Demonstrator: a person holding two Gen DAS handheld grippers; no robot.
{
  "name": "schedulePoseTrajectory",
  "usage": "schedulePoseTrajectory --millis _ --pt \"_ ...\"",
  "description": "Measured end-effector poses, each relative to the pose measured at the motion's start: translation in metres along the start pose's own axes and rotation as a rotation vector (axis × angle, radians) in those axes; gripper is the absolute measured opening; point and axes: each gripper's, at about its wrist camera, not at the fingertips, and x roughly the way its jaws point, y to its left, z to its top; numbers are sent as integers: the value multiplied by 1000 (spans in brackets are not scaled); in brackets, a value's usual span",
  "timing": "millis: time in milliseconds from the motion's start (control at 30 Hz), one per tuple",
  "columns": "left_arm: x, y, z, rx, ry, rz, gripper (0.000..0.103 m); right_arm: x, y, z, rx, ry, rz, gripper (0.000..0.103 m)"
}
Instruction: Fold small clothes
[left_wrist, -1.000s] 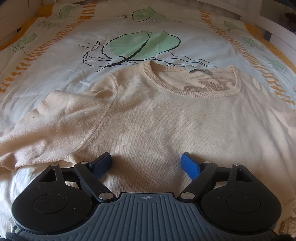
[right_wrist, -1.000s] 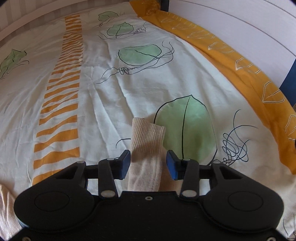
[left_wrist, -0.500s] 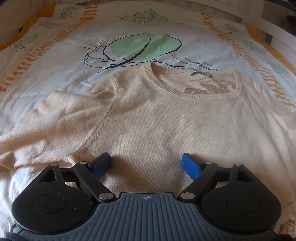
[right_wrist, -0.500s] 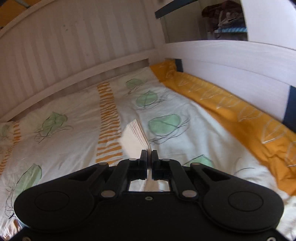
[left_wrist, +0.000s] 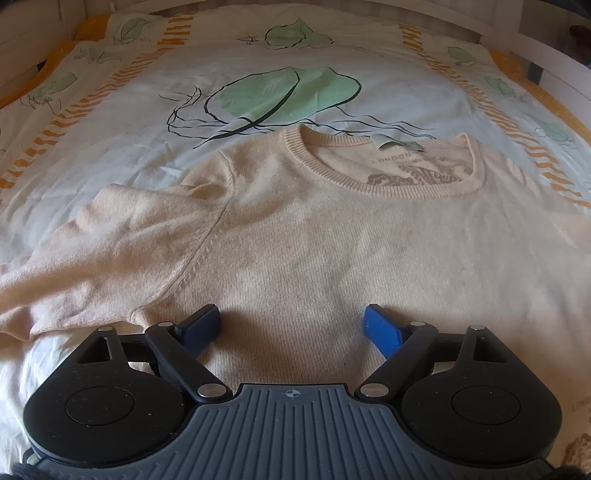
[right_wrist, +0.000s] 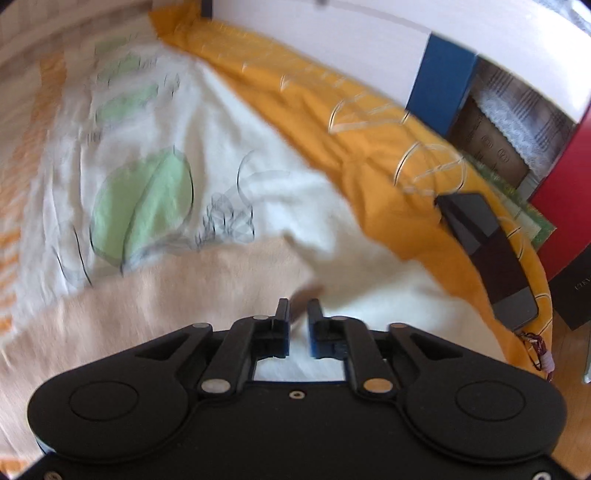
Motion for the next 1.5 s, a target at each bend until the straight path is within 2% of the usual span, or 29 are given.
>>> schedulePoseTrajectory --millis 67,167,233,333,433,500,633,700,833,867,900,933,967,1067,1133,1233,1333,1367,1400,1433,1500 --pt "0 0 0 0 0 1 87 -22 6 3 -8 -86 71 26" --pt "0 0 0 -1 1 -1 87 -41 46 10 -86 -123 251 39" --pt "0 0 1 0 1 -1 87 -48 85 9 -170 -105 409 41" --pt "0 1 1 1 3 -5 87 -52 151 -6 -336 -63 579 40" --pt "1 2 1 1 7 -10 87 -47 202 -26 -447 -6 685 40" --pt "1 2 1 2 9 -11 87 -45 224 -36 -505 17 712 40" --pt "1 2 1 3 8 -10 87 -39 241 -59 -613 68 722 41" --pt "1 2 1 3 7 -9 87 -35 246 -66 -655 80 697 42" --pt "1 2 1 1 9 -9 87 -29 246 -69 -685 105 697 43" --pt "1 2 1 1 8 -9 87 -30 246 -68 -695 111 704 38" --pt "1 2 1 1 7 -8 87 -31 246 -69 -706 115 718 13" --pt "1 2 1 1 7 -8 87 -32 249 -65 -718 118 724 7" --pt "1 2 1 1 6 -7 87 -36 252 -64 -733 92 708 7" --pt "1 1 1 0 3 -4 87 -49 260 -64 -762 -76 637 7" --pt "0 2 1 1 4 -5 87 -45 265 -62 -725 -126 585 6" --pt "0 4 1 1 4 -11 87 -29 267 -64 -706 -119 513 9" --pt "0 4 1 -1 4 -13 87 -29 238 -54 -569 -146 509 14" --pt "0 3 1 0 4 -10 88 -29 224 -46 -509 -154 499 18" --pt "1 3 1 1 2 -8 88 -31 204 -38 -446 -163 480 36" --pt "1 2 1 2 1 -7 88 -31 184 -29 -384 -172 453 48" --pt "0 2 1 2 1 -6 88 -28 143 -14 -294 -166 378 49"
